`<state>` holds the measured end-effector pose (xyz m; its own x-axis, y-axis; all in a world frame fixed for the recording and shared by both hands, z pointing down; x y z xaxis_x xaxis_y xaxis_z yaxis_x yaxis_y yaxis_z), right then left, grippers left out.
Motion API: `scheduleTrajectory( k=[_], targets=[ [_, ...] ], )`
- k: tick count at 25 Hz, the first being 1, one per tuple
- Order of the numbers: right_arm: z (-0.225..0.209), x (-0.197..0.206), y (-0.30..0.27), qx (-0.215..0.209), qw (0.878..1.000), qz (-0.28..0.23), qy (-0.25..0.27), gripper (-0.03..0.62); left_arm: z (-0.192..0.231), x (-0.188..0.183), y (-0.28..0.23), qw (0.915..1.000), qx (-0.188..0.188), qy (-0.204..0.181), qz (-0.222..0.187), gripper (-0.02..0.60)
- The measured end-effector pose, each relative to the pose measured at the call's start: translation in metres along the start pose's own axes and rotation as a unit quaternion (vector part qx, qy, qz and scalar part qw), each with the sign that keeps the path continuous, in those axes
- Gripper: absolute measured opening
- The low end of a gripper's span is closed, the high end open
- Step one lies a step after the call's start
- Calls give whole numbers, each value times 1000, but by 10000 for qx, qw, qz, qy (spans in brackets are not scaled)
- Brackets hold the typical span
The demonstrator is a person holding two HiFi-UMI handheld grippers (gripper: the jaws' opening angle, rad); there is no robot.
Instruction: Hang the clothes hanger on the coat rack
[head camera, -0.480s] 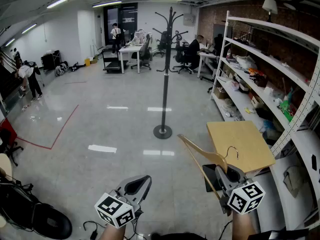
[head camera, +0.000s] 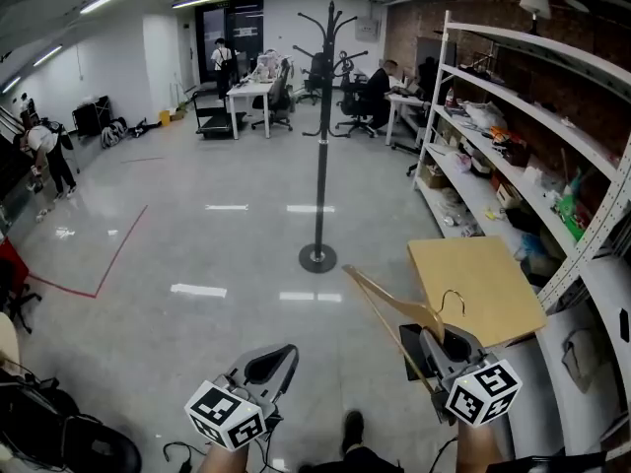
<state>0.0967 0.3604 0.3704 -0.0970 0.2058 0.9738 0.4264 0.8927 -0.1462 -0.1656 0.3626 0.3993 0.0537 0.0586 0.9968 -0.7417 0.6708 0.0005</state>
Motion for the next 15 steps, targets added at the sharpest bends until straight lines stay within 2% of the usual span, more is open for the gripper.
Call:
scheduleTrajectory(
  k=[4, 15],
  targets=[
    [-26, -11, -31, -165, 9998, -80, -36, 57, 15, -1, -36, 9999, -71, 136, 19, -1],
    [-147, -58, -117, -546, 9983, -202, 27, 57, 59, -23, -178, 9992, -365, -126, 133, -2]
  ],
)
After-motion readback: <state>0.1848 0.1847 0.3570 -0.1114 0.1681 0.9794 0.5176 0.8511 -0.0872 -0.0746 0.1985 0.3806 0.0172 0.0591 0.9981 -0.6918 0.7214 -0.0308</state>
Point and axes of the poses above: the fingertips, and each gripper's own axes: y backward along the fingers, z to its left, x out of its underside, the point moved 3 cm from there along y, backward along the fingers, and after that the axes turned 9 degrees about -y, right-handed, at the moved point
